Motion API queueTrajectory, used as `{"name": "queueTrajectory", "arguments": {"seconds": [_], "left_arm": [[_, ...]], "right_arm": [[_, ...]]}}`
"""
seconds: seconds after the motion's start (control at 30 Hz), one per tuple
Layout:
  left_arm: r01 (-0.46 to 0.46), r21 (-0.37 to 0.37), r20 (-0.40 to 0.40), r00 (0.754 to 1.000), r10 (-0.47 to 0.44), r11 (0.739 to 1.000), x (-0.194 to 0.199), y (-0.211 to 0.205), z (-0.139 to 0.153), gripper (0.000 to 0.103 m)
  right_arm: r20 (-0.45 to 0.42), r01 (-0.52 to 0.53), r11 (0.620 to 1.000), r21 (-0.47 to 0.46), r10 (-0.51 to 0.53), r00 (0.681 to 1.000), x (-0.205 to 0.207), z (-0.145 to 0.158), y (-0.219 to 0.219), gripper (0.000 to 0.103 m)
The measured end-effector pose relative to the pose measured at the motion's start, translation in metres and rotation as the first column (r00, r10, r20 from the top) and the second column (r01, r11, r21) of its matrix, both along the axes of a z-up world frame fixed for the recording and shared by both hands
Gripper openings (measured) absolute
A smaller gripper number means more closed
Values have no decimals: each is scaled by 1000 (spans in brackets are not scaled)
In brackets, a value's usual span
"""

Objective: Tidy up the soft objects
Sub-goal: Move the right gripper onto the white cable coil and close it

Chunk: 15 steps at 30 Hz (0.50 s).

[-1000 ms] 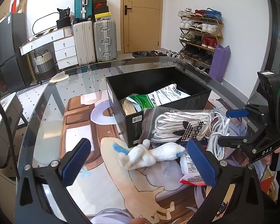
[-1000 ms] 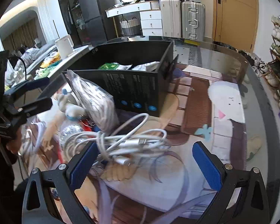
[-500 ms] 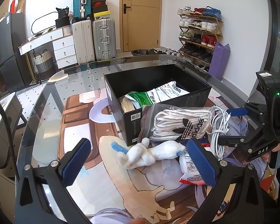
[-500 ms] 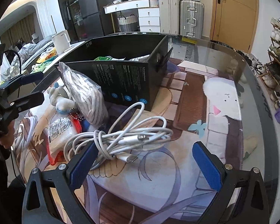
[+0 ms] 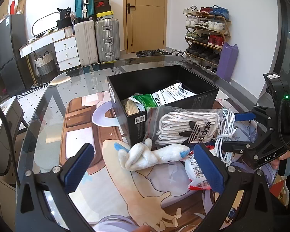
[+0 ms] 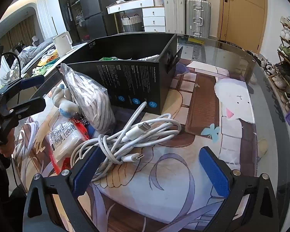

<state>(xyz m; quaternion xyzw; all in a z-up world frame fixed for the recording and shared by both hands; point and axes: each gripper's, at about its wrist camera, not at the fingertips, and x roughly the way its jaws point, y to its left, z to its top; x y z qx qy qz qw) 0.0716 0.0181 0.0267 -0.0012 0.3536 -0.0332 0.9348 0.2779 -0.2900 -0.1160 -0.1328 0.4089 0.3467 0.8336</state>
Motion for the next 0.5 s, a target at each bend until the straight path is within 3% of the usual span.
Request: {"name": "queueTrajectory", "arguments": {"seconds": [0.23, 0.3, 0.43, 0.5], "left_arm": [[5, 4, -4, 1000, -5, 1000, 0, 0, -2, 103], [5, 4, -4, 1000, -5, 1000, -1, 0, -2, 103], [4, 4, -4, 1000, -4, 1000, -1, 1, -2, 103], [4, 3, -4, 1000, -4, 1000, -1, 1, -2, 103]], "right_arm": [[-6, -4, 1000, 3, 4, 1000, 0, 0, 2, 98], [-4, -19, 1000, 21, 19, 1000, -2, 3, 1, 79], [-25, -37, 998, 51, 38, 999, -2, 7, 0, 59], [-36, -37, 997, 66, 40, 999, -1, 7, -2, 42]]}}
